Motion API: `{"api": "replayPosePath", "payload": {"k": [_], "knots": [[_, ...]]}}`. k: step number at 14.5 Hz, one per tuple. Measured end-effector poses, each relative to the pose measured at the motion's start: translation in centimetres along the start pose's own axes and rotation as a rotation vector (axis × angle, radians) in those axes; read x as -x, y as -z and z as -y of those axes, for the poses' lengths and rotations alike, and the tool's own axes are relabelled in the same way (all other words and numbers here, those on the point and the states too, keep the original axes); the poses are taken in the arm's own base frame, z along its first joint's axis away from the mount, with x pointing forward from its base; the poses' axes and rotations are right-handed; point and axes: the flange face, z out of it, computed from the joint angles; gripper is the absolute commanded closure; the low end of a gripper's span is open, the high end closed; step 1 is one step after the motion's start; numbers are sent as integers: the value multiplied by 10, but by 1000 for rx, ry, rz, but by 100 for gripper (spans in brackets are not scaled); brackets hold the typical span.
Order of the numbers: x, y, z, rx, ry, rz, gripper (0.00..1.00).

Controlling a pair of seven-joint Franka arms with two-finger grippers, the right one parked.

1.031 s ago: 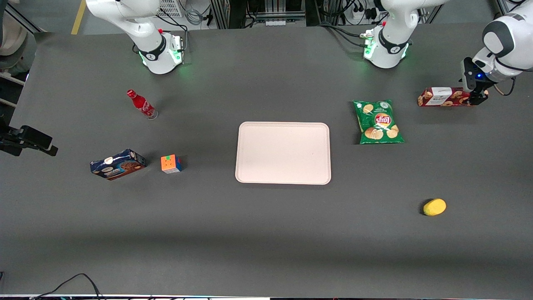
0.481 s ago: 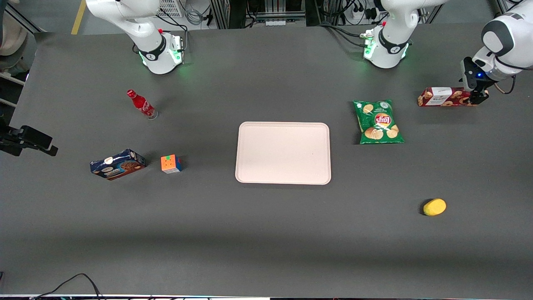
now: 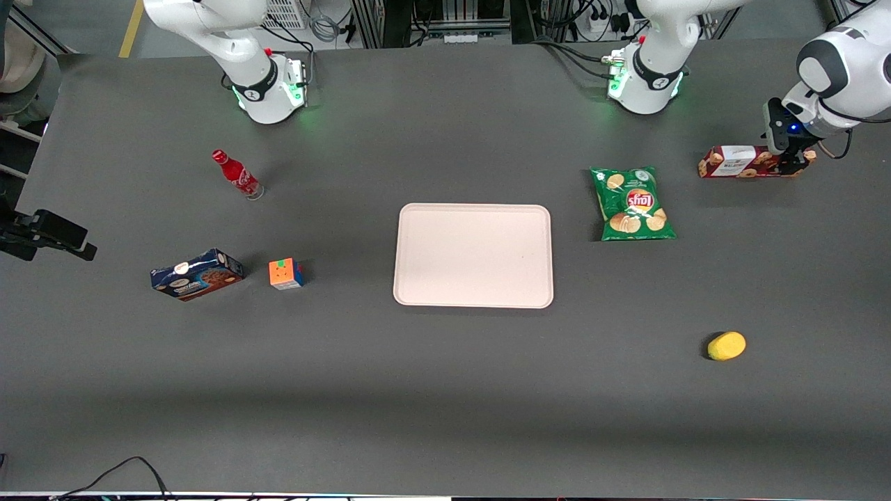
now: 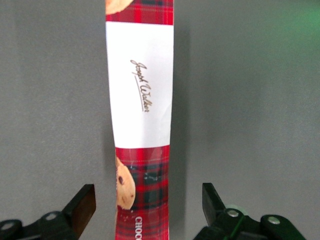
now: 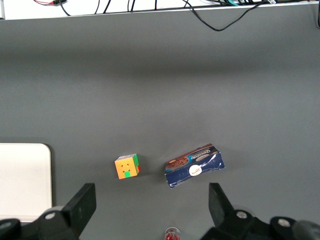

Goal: Place red cookie box on tray
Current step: 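Lift the cookie box with the left gripper toward the white tray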

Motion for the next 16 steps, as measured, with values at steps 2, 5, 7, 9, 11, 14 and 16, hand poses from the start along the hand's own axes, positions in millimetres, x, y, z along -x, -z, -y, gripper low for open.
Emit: {"api": "replayPosePath", "payload": {"k": [2,5,7,9,11,14,16], "knots": [[-1,-2,0,2,-3,0,61],[-6,-3,3,3,-14,1,84],[-11,-2,8,-2,-18,-4,100],[-14,-2,13,-6,-13,-11,100],[-15,-2,17,-10,2,-19,100],[-16,2,25,-26,34,-34,100],[-15,9,35,-45,75,-54,100]]}}
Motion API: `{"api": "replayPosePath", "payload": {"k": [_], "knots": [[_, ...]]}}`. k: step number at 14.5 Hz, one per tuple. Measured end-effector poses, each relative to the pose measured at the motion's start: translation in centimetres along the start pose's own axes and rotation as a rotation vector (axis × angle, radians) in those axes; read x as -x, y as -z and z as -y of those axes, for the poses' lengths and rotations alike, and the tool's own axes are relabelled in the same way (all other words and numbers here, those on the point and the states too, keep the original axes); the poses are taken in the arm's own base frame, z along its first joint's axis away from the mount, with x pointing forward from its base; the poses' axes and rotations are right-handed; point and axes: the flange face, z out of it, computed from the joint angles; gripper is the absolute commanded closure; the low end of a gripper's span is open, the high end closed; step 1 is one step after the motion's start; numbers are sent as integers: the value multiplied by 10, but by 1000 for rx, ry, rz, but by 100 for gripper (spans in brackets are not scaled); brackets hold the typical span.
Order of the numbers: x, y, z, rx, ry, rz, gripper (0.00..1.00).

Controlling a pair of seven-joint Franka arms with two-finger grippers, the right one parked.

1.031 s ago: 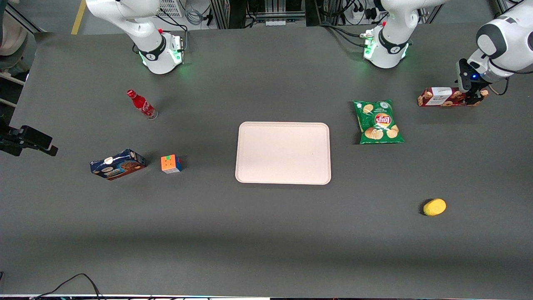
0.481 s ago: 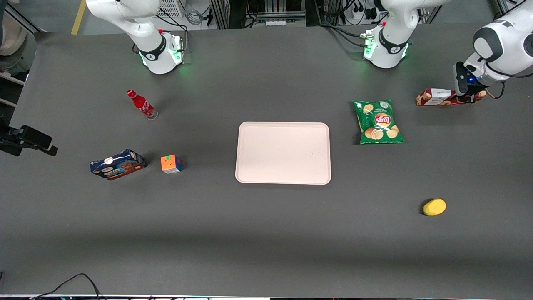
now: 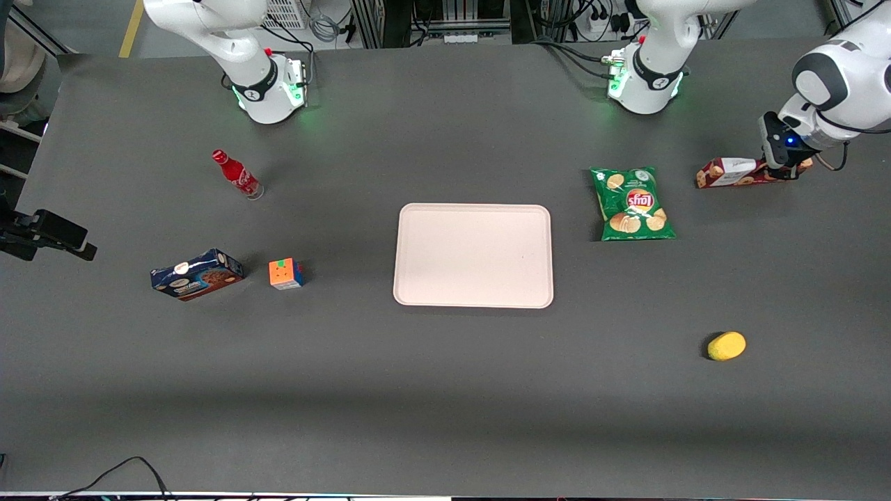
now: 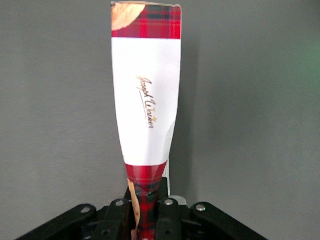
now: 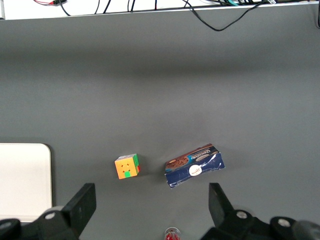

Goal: Place red cookie box on tray
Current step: 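Lift the cookie box with the left gripper toward the white tray, then carry the cookie box over the tray and lower it onto the tray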

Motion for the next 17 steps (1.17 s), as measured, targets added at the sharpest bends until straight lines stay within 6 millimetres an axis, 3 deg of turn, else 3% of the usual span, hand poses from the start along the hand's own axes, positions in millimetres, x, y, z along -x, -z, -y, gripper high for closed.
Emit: {"api": "replayPosePath", "payload": {"k": [2,5,10,13,17], "knots": [[-9,19,25,-3,49,-36,100],[-47,70,85,-3,129,-52,100],[-159,164,157,-7,390,-30,100],[-235,220,174,-5,571,-17,100],[-342,271,167,-31,854,-13,100]]}}
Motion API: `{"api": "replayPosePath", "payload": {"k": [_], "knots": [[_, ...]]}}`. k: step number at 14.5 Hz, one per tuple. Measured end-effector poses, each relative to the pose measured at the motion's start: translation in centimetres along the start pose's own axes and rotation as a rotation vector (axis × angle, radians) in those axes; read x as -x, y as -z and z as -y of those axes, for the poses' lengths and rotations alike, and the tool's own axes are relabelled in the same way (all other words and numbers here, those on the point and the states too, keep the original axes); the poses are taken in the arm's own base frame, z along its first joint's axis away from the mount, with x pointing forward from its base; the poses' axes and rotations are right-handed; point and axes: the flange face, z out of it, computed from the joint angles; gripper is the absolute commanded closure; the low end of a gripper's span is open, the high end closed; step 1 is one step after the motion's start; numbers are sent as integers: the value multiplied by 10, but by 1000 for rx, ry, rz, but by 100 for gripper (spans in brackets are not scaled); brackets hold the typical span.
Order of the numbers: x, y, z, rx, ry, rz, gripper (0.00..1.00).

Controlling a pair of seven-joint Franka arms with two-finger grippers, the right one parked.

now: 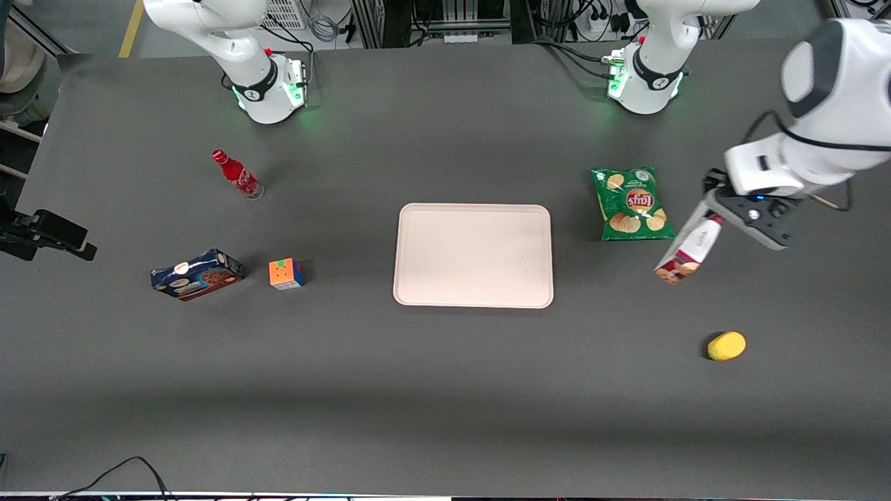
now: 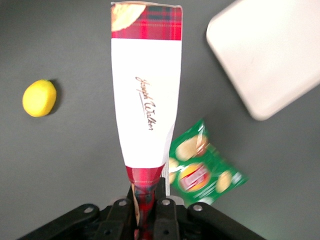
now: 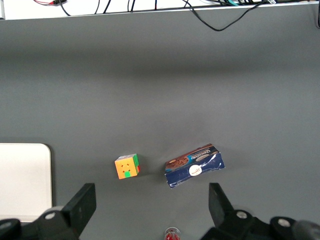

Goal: Place red cookie box on tray
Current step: 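Carry the cookie box over the tray and lower it onto the tray, then open the left gripper to release the box upright on the tray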

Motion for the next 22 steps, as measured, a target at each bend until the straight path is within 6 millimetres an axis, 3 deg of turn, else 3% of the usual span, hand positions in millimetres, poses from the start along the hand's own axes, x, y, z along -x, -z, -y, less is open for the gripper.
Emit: {"api": "replayPosePath", "payload": {"k": [2,4,6,8,10,14,22], "knots": [[-32,5,-63,-16,137,-12,100],[-58,-3,-125,-23,253,-36,100],[-80,-25,-165,-10,339,-67,100],[-97,-57,-188,14,402,-101,100],[-107,-94,-200,42,450,-126,100],[-112,-155,-204,42,509,-137,100],[-115,-224,-214,51,584,-124,100]]}}
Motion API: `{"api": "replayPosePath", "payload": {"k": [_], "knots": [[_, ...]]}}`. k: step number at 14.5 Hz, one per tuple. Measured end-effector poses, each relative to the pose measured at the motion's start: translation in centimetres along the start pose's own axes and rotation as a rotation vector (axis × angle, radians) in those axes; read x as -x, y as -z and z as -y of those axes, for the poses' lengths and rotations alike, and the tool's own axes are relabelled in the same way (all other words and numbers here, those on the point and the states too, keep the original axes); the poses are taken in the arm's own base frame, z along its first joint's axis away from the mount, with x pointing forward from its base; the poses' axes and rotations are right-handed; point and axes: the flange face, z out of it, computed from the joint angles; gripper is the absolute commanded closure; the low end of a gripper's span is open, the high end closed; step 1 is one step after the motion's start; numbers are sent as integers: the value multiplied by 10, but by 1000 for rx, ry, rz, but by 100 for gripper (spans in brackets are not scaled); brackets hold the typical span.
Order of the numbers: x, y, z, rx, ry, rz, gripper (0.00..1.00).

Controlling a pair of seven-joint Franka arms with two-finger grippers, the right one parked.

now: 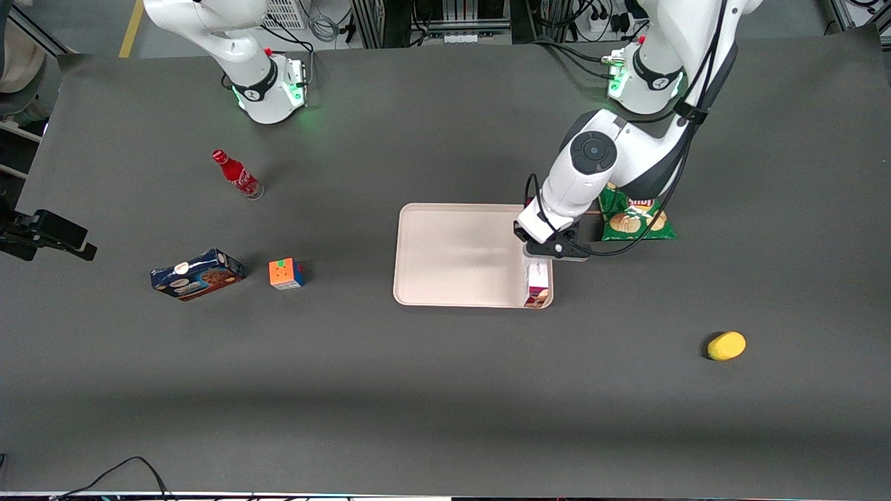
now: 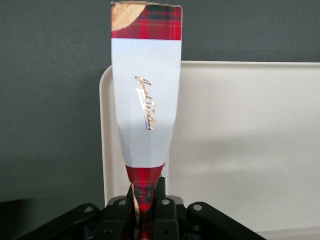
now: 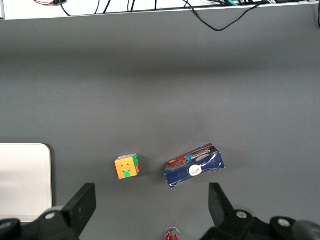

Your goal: Place red cookie box on tray

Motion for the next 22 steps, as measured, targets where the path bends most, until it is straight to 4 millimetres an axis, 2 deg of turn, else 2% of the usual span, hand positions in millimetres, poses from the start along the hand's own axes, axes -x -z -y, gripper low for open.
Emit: {"api": "replayPosePath", "payload": {"k": [5,13,14,15,16,17,22], "knots": [[17,-25,-1,14,9,4,100],[25,-35,3,-7,-7,17,100],[26,-36,4,-8,-8,19,94],[26,-36,4,-10,-9,19,83],[26,-37,5,-11,-11,18,54],[26,-37,5,-12,-12,18,1],[24,-36,5,-10,-16,4,0]]}}
